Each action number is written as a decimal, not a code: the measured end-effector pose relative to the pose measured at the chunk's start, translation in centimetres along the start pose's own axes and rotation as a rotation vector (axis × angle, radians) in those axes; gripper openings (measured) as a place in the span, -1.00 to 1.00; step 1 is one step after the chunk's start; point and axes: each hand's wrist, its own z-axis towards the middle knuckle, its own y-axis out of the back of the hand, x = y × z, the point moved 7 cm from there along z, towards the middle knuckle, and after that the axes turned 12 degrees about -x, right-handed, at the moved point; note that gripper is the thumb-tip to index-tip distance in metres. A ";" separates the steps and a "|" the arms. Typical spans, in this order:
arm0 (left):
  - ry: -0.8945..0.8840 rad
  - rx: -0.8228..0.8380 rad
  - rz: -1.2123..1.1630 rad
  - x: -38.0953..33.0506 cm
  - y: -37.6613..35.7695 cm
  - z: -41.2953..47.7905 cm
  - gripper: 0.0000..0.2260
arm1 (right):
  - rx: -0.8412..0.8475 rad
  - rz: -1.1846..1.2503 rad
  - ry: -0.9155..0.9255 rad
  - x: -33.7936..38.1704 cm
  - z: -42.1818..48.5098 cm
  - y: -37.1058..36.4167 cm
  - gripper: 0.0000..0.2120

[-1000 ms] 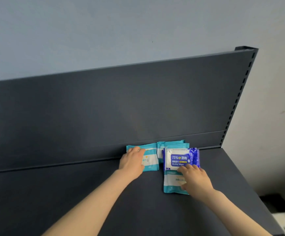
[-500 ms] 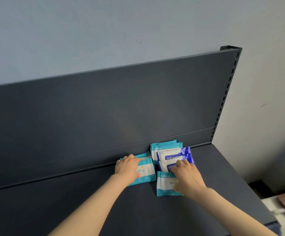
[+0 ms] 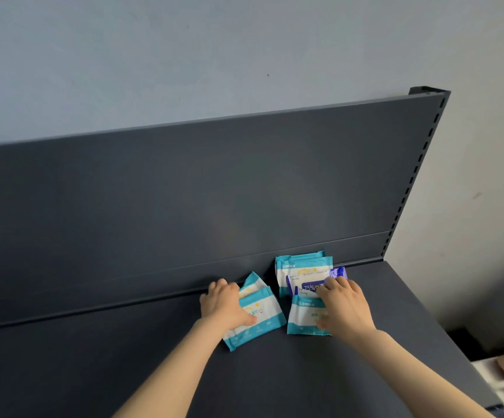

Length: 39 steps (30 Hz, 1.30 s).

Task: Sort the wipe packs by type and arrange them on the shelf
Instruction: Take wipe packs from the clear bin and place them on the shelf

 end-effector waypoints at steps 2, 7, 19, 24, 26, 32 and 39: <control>0.017 -0.137 -0.049 -0.2 0.5 -1.1 -0.40 | -0.009 0.038 -0.011 -0.1 -0.5 -0.2 -0.56; 0.130 -0.170 -0.151 0.2 0.8 -3.8 -0.50 | -0.001 0.150 -0.078 0.0 -0.3 0.8 -0.71; 0.520 -0.402 -0.355 7.6 3.0 -11.4 -0.62 | -0.024 0.626 -0.222 6.8 -0.2 3.9 -0.74; 0.655 -0.478 -0.346 10.8 3.8 -16.1 -0.62 | 0.053 0.715 -0.134 11.7 -0.7 3.5 -0.65; 0.702 -0.499 -0.338 12.1 4.1 -17.7 -0.60 | 0.081 0.745 -0.092 13.6 -1.0 3.5 -0.66; 0.821 -0.523 -0.320 15.7 4.8 -22.1 -0.59 | 0.131 0.789 0.040 19.4 -2.0 4.1 -0.65; 0.956 -0.555 -0.347 20.8 5.1 -27.7 -0.58 | 0.144 0.779 0.176 26.0 -3.8 5.6 -0.66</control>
